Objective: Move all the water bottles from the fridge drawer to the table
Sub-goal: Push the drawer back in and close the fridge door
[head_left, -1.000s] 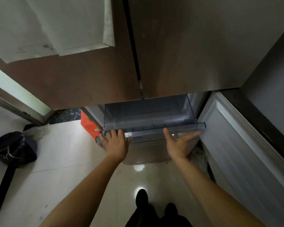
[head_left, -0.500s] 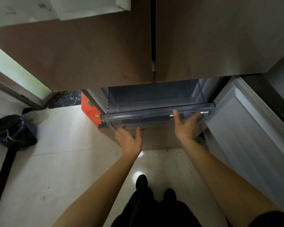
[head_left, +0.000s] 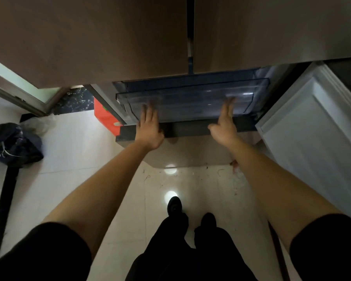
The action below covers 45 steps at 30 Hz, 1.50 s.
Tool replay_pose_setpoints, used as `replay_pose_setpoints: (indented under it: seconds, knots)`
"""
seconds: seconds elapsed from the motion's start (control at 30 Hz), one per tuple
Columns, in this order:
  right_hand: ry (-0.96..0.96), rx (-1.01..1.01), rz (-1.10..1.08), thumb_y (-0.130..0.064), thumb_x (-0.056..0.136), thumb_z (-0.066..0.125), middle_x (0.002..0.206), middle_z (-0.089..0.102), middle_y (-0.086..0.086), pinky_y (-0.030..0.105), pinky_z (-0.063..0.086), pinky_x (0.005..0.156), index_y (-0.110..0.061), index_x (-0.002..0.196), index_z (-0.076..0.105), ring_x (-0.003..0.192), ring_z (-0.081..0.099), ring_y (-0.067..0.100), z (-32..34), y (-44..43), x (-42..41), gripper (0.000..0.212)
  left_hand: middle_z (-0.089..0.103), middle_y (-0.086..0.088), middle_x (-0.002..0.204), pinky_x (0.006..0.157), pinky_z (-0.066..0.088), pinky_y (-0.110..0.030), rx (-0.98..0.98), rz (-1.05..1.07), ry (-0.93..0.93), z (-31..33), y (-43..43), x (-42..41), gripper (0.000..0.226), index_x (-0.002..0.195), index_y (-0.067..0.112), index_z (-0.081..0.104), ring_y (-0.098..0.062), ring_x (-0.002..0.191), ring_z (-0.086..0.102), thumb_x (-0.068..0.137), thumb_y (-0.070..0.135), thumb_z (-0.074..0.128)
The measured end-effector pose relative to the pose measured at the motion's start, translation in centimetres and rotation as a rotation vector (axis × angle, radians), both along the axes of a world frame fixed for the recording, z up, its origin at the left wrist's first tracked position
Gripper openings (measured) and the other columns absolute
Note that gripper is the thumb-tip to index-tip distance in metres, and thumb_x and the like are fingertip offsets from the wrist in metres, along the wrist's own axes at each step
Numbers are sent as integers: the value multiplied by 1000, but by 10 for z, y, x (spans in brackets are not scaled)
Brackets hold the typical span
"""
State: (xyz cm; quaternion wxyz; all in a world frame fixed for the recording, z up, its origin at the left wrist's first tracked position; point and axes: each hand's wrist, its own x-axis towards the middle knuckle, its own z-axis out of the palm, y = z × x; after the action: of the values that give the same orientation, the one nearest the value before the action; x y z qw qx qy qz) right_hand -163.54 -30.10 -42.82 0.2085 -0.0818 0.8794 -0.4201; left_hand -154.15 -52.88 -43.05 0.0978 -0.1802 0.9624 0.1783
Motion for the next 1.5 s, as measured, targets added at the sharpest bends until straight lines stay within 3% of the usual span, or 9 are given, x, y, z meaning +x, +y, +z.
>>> replay_pose_setpoints:
  seconds: [0.1,0.27,0.47,0.57,0.67,0.93,1.13,1.3,1.5]
  knots:
    - [66,82,46,6,86,57,158,-35,-11,26,53,59,-33,153,-22,147,26,34,-6,-4,-19,111,-22,-5,163,121,4,-53,-28,-6,-44,1,-9,-19,88,158,16,-4,-27,150,-20,93,18,55]
    - [58,149,74,-2,91,57,156,-38,-12,29,53,78,-31,156,-14,152,9,32,-8,-14,-50,101,-23,-2,163,119,14,-55,-26,14,-64,2,-17,-45,84,158,17,-4,-26,150,-20,96,18,52]
    - [136,198,66,-3,89,62,155,-40,-14,24,51,60,-34,156,-15,151,12,33,-21,-13,-46,106,-27,-1,162,119,20,-47,-35,7,-44,-2,-15,-43,87,158,17,-8,-25,148,-24,95,16,54]
    - [156,225,93,-6,89,62,160,-30,-13,36,57,86,-30,159,0,152,12,32,-18,-4,-50,96,-26,-1,162,120,15,-46,-42,-17,-80,7,-17,-44,87,158,17,-7,-25,149,-23,96,18,54]
    - [198,239,86,-17,93,60,167,3,4,45,35,115,-18,156,27,151,15,29,-2,7,-44,71,-8,-5,166,120,18,-49,-28,-30,-85,20,-17,-42,77,158,15,8,-29,152,-7,97,24,54]
    - [753,294,-119,-14,93,56,139,55,16,49,41,109,-10,127,62,134,45,33,62,86,36,35,42,-17,147,105,41,-51,-8,-265,204,35,61,-28,49,143,9,41,-37,134,41,100,32,46]
    - [1014,548,-403,-10,97,52,140,53,18,50,40,109,-6,122,63,139,42,33,113,188,102,27,23,-20,160,116,28,-54,164,-585,412,62,179,-46,53,150,8,33,-37,147,23,103,32,40]
    - [873,802,-811,-25,99,49,143,50,18,55,29,114,-9,131,57,140,38,36,143,270,178,37,10,-16,164,121,17,-53,285,-843,599,94,284,-29,58,155,12,25,-32,152,7,104,36,37]
    - [305,980,-1085,-52,96,21,151,44,17,55,8,121,-17,145,47,145,28,34,166,368,264,66,-11,0,166,120,2,-59,332,-925,484,115,364,21,54,157,36,15,-24,150,-22,105,47,25]
